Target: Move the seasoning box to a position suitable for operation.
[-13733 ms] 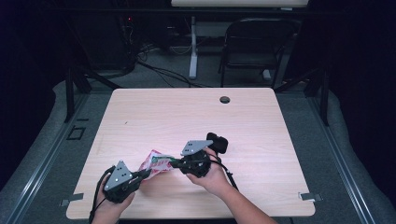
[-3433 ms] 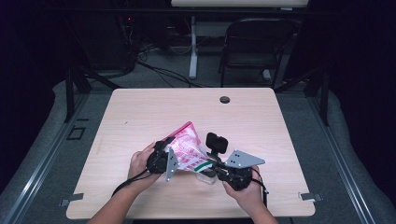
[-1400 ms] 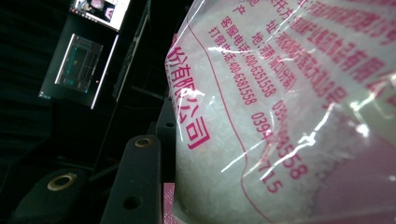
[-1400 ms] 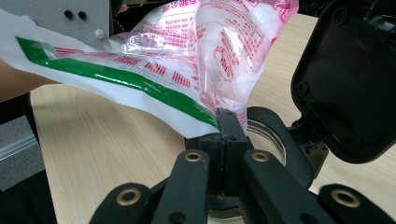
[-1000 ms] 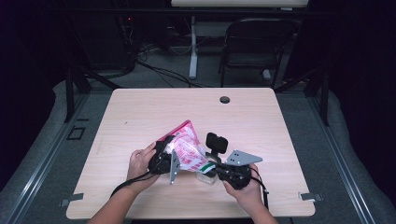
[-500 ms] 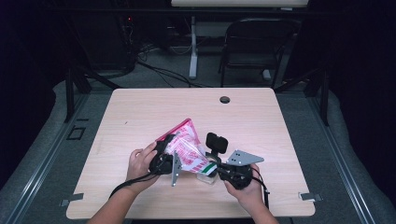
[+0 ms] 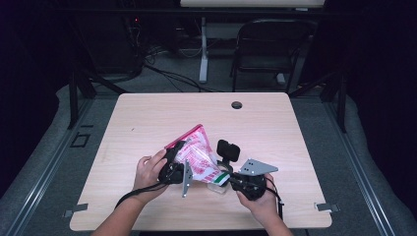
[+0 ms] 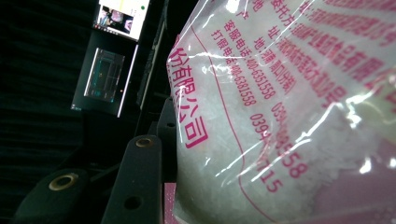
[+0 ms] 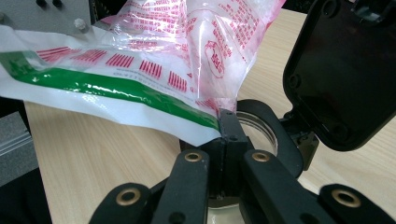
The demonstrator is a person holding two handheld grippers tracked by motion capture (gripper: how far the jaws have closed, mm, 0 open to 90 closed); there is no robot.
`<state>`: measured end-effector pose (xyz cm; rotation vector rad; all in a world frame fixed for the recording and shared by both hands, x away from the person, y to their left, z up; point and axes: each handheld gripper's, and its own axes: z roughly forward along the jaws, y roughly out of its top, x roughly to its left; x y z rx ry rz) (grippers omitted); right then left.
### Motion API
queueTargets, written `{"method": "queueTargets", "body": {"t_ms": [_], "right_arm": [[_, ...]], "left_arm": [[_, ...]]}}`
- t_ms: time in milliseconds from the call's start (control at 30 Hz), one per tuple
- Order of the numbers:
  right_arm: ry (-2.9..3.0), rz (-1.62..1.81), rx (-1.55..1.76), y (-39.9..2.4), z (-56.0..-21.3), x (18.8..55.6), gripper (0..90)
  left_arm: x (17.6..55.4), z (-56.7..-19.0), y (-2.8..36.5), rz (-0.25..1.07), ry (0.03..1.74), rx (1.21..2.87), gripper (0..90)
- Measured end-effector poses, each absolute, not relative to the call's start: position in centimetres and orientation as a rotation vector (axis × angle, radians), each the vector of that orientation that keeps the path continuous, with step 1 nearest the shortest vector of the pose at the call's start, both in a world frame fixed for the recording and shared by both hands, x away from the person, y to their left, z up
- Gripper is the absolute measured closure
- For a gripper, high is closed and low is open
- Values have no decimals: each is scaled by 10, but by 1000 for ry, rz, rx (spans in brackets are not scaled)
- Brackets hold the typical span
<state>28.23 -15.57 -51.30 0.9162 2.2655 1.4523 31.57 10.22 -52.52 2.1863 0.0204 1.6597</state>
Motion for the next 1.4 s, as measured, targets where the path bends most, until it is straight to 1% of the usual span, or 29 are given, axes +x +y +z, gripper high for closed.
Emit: {"method": "queueTargets", "body": {"t_ms": [800, 1400], "right_arm": [[2260, 1443, 927, -156, -515, 283, 899], [2261, 1442, 935, -155, -517, 283, 898]], "left_arm": [[312, -521, 100, 1726, -14, 2172, 642], [311, -521, 99, 1740, -22, 2173, 641]]}}
